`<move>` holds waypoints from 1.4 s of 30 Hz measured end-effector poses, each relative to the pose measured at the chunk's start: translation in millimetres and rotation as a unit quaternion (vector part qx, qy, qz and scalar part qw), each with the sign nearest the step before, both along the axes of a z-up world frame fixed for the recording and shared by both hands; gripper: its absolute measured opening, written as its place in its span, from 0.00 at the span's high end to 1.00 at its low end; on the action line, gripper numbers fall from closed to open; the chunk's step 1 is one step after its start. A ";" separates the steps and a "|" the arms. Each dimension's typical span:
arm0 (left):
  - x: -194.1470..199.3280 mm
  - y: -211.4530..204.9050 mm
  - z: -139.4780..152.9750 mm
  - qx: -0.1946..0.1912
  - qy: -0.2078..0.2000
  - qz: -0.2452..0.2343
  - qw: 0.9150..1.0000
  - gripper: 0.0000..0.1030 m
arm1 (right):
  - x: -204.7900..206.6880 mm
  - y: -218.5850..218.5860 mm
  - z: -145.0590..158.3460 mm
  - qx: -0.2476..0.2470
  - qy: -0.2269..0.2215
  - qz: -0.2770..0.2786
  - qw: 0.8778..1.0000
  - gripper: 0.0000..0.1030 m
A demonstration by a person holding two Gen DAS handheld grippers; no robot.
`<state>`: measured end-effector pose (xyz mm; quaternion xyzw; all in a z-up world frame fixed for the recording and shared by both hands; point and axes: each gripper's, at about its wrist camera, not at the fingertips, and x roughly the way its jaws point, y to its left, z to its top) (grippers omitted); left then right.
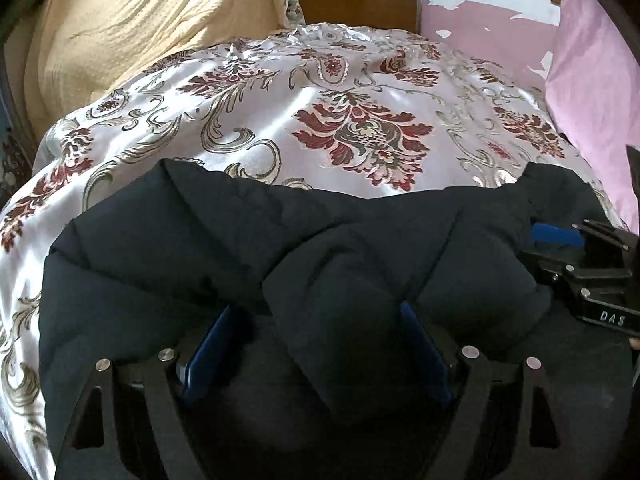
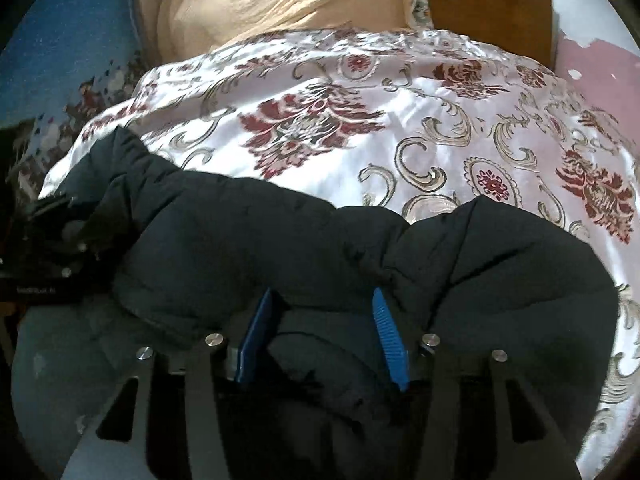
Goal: Fold large clothes
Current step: 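Open both grippers to lay the folded hem on the jacket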
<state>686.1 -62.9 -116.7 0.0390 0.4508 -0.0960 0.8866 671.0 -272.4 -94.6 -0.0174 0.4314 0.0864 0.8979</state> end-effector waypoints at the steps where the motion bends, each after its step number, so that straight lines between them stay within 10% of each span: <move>1: 4.0 0.9 -1.3 -0.003 0.001 0.001 1.000 0.17 | 1.0 0.6 -1.8 0.000 -0.006 -0.002 1.000 0.55; 10: -5.5 3.0 -4.3 -0.021 -0.041 0.008 0.999 0.17 | -5.0 2.0 -8.4 -0.002 -0.051 -0.023 0.998 0.55; 17: -25.9 25.0 12.8 -0.073 -0.044 0.039 0.996 0.10 | -32.3 7.6 11.0 -0.046 -0.104 -0.046 0.993 0.31; 26: -71.7 21.9 37.6 -0.007 -0.054 0.071 0.996 0.08 | -82.8 -16.8 34.4 0.022 -0.091 -0.076 0.993 0.21; 42: -205.8 22.9 117.9 -0.039 -0.089 0.101 0.990 0.00 | -206.7 -11.9 115.2 0.045 -0.127 -0.080 0.988 0.13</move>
